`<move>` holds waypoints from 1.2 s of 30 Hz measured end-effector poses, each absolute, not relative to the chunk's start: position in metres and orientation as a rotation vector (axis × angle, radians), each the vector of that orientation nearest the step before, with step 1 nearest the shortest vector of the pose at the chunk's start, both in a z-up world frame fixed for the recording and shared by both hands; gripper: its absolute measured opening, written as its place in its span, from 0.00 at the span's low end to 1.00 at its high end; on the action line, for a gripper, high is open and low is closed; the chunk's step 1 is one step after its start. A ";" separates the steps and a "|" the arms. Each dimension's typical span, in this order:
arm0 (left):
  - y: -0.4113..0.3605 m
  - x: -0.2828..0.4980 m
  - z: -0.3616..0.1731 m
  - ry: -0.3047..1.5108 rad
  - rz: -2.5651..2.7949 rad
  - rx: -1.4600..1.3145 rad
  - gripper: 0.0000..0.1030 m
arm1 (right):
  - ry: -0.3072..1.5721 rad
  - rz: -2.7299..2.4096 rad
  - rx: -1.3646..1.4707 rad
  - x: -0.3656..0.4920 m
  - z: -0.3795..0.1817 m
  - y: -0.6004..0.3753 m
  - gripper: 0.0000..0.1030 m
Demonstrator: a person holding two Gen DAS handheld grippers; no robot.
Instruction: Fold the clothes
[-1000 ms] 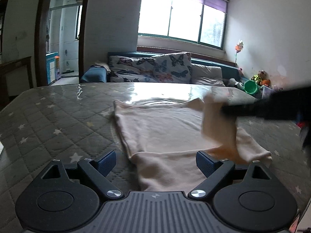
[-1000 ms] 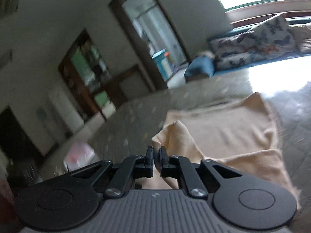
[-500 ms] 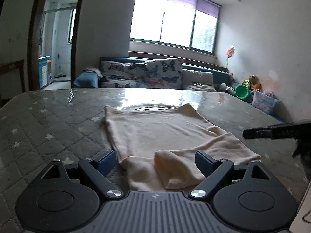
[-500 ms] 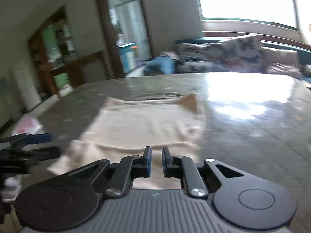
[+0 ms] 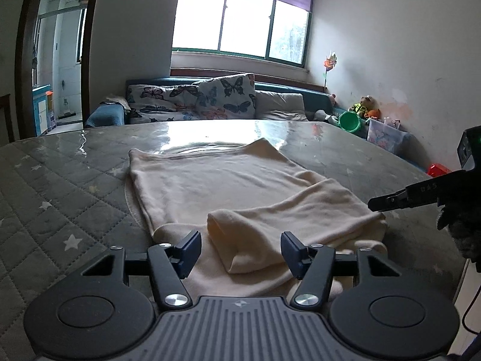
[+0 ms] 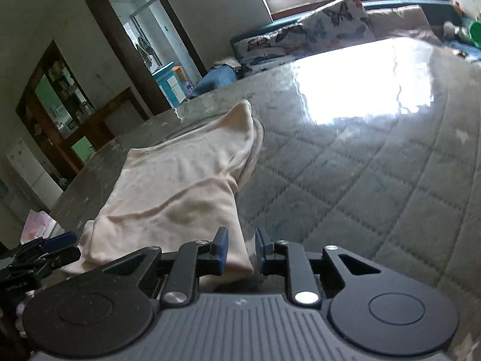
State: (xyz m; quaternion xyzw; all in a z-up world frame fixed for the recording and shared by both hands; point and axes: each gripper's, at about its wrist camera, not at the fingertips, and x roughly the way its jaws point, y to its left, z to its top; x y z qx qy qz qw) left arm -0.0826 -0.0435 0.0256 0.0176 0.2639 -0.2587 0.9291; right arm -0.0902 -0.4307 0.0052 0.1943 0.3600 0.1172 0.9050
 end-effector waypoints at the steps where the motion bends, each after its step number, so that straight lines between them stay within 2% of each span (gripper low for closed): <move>1: -0.043 -0.083 0.024 0.544 -0.528 0.041 0.59 | 0.745 0.249 0.424 -0.091 0.003 -0.432 0.19; 7: -0.044 -0.083 0.014 0.582 -0.511 0.057 0.59 | 0.744 0.271 0.520 -0.093 -0.005 -0.436 0.17; 8: -0.044 -0.083 0.013 0.584 -0.509 0.060 0.59 | 0.744 0.267 0.509 -0.092 -0.004 -0.433 0.15; 9: -0.045 -0.083 0.012 0.584 -0.508 0.064 0.59 | 0.744 0.262 0.492 -0.092 -0.003 -0.431 0.05; 16: -0.046 -0.084 0.009 0.593 -0.506 0.100 0.59 | 0.598 0.138 0.335 -0.113 0.031 -0.419 0.00; 20: -0.046 -0.083 0.008 0.590 -0.505 0.108 0.60 | 0.637 0.119 0.285 -0.112 0.030 -0.418 0.00; 24: -0.047 -0.083 0.008 0.590 -0.506 0.114 0.61 | 0.634 0.201 0.346 -0.093 0.029 -0.418 0.07; 28: -0.046 -0.083 0.008 0.591 -0.504 0.113 0.61 | 0.638 0.266 0.349 -0.063 0.024 -0.407 0.25; 30: -0.046 -0.083 0.008 0.590 -0.504 0.115 0.61 | 0.651 0.269 0.326 -0.051 0.019 -0.400 0.26; 32: -0.046 -0.083 0.008 0.590 -0.504 0.113 0.61 | 0.666 0.267 0.308 -0.041 0.012 -0.394 0.25; 34: -0.046 -0.083 0.008 0.589 -0.504 0.113 0.61 | 0.670 0.255 0.304 -0.040 0.008 -0.392 0.05; 36: -0.046 -0.083 0.008 0.589 -0.505 0.114 0.61 | 0.660 0.235 0.303 -0.042 0.006 -0.392 0.04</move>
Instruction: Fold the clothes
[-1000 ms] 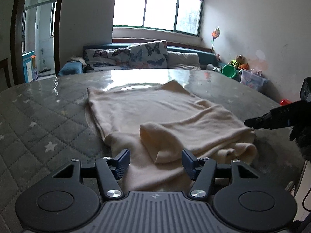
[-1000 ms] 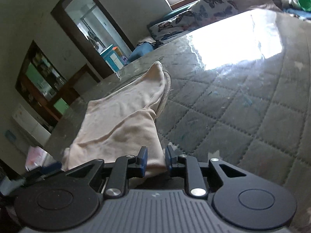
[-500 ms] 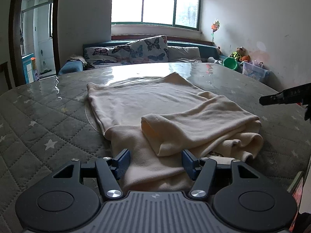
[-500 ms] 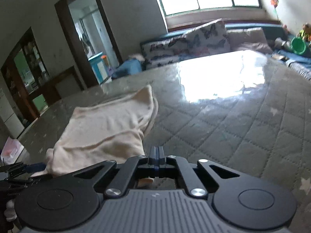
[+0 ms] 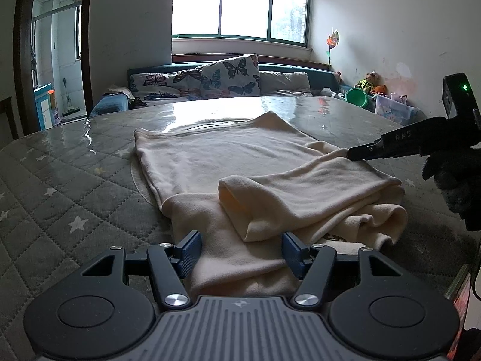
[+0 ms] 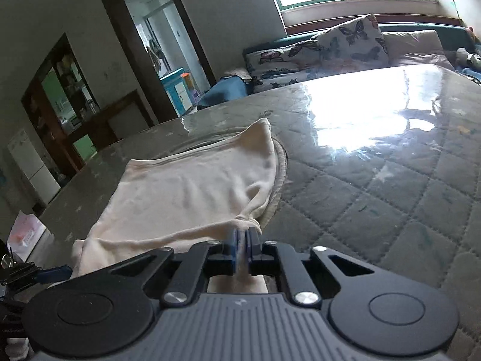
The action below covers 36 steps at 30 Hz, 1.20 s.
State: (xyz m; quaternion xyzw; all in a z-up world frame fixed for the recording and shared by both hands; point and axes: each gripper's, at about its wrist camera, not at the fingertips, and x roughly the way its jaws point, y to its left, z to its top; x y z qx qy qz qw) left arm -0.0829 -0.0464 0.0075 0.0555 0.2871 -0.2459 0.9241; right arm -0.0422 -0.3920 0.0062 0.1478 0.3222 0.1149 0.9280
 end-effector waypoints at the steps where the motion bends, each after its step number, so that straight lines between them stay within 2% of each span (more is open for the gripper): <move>1: -0.046 -0.083 0.007 0.590 -0.505 0.113 0.61 | 0.645 0.224 0.295 -0.046 0.009 -0.393 0.03; 6: -0.046 -0.082 0.007 0.589 -0.510 0.115 0.62 | 0.599 0.160 0.252 -0.056 0.019 -0.400 0.01; 12: -0.045 -0.082 0.007 0.589 -0.510 0.116 0.63 | 0.651 0.129 0.239 -0.045 0.007 -0.399 0.02; 19: -0.047 -0.081 0.015 0.587 -0.503 0.104 0.62 | 0.541 0.177 0.191 -0.055 0.029 -0.388 0.06; 27: -0.068 -0.082 0.038 0.497 -0.602 0.069 0.59 | 0.638 0.244 0.149 -0.047 0.004 -0.371 0.06; 32: -0.086 -0.072 0.035 0.487 -0.650 0.072 0.46 | 0.613 0.291 0.120 -0.060 0.019 -0.364 0.07; 36: -0.091 -0.059 0.027 0.521 -0.656 0.060 0.45 | 0.640 0.341 0.104 -0.066 0.016 -0.356 0.08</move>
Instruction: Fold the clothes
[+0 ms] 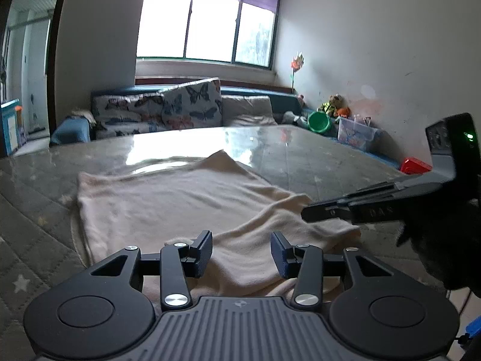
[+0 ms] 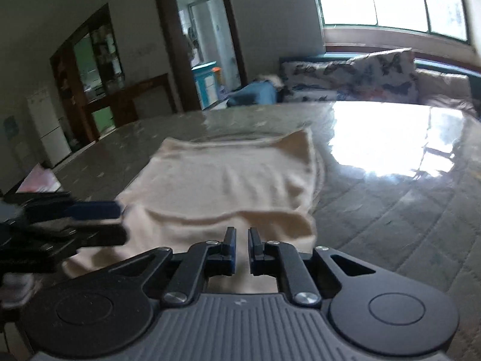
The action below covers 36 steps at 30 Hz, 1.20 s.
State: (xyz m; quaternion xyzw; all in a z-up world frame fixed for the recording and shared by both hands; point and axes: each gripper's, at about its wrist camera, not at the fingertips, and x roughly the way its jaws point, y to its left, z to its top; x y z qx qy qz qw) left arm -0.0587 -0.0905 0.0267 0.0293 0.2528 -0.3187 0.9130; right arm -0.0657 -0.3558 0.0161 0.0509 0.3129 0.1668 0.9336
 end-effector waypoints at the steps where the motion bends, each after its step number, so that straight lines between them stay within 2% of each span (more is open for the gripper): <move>1: -0.091 -0.056 0.023 0.545 -0.634 0.070 0.43 | 0.654 0.339 0.098 -0.065 0.012 -0.354 0.08; 3: -0.089 -0.052 0.017 0.599 -0.596 0.090 0.37 | 0.661 0.335 0.099 -0.065 0.007 -0.353 0.09; 14: -0.058 -0.067 0.025 0.598 -0.527 0.015 0.35 | 0.673 0.322 0.112 -0.063 0.006 -0.355 0.12; 16: -0.064 -0.064 0.023 0.604 -0.535 0.030 0.29 | 0.674 0.321 0.113 -0.063 0.007 -0.355 0.12; 18: -0.067 -0.064 0.019 0.615 -0.547 0.036 0.12 | 0.675 0.320 0.111 -0.062 0.007 -0.355 0.12; 23: -0.065 -0.078 0.024 0.573 -0.557 0.042 0.02 | 0.677 0.318 0.113 -0.061 0.007 -0.355 0.13; 27: -0.054 -0.090 0.035 0.526 -0.525 0.028 0.01 | 0.677 0.319 0.104 -0.060 0.006 -0.355 0.13; 32: -0.056 -0.087 0.034 0.552 -0.506 0.054 0.04 | 0.677 0.316 0.103 -0.060 0.006 -0.355 0.14; 36: -0.070 -0.079 0.042 0.526 -0.555 0.031 0.04 | 0.670 0.317 0.090 -0.062 0.009 -0.351 0.21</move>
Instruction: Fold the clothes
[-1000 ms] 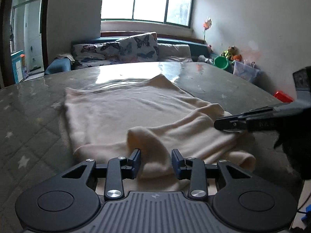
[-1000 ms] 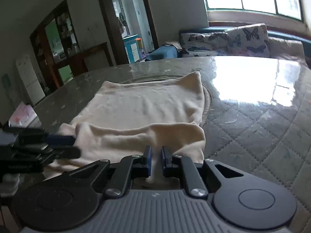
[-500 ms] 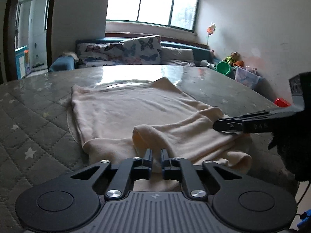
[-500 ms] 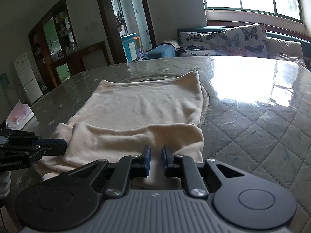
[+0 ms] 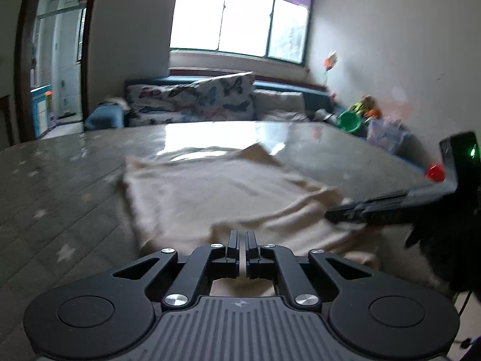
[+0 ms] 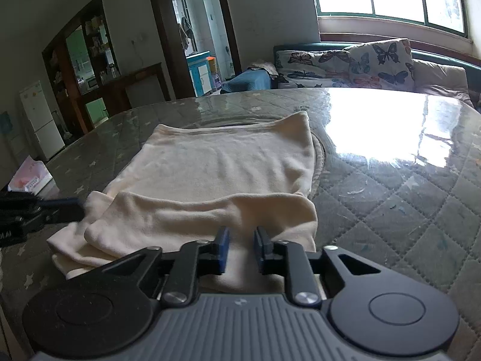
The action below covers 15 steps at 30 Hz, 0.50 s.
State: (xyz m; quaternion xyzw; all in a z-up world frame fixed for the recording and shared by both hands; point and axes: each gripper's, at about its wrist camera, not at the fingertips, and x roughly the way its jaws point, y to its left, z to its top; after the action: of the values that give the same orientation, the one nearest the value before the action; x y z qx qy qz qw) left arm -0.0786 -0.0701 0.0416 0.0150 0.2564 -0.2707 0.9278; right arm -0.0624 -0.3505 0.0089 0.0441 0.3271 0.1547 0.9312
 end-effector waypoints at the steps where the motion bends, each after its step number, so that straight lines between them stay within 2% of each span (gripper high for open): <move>1: -0.074 -0.076 0.041 0.522 -0.570 0.037 0.05 | 0.665 0.319 0.079 -0.063 0.011 -0.348 0.22; 6: -0.089 -0.050 0.022 0.617 -0.599 0.046 0.05 | 0.649 0.365 0.005 -0.069 0.014 -0.336 0.23; 7: -0.089 -0.047 0.015 0.639 -0.597 0.058 0.05 | 0.659 0.375 -0.011 -0.068 0.012 -0.334 0.27; 14: -0.075 -0.072 0.025 0.588 -0.654 0.173 0.09 | 0.666 0.412 -0.080 -0.080 0.020 -0.334 0.30; 15: -0.072 -0.079 0.027 0.581 -0.673 0.198 0.12 | 0.667 0.419 -0.092 -0.083 0.023 -0.334 0.30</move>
State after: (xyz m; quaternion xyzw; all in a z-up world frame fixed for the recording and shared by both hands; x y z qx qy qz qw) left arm -0.0786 -0.0723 0.0265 0.0955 0.2807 -0.3249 0.8981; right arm -0.0830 -0.3344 0.0230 -0.0449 0.3250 0.2039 0.9224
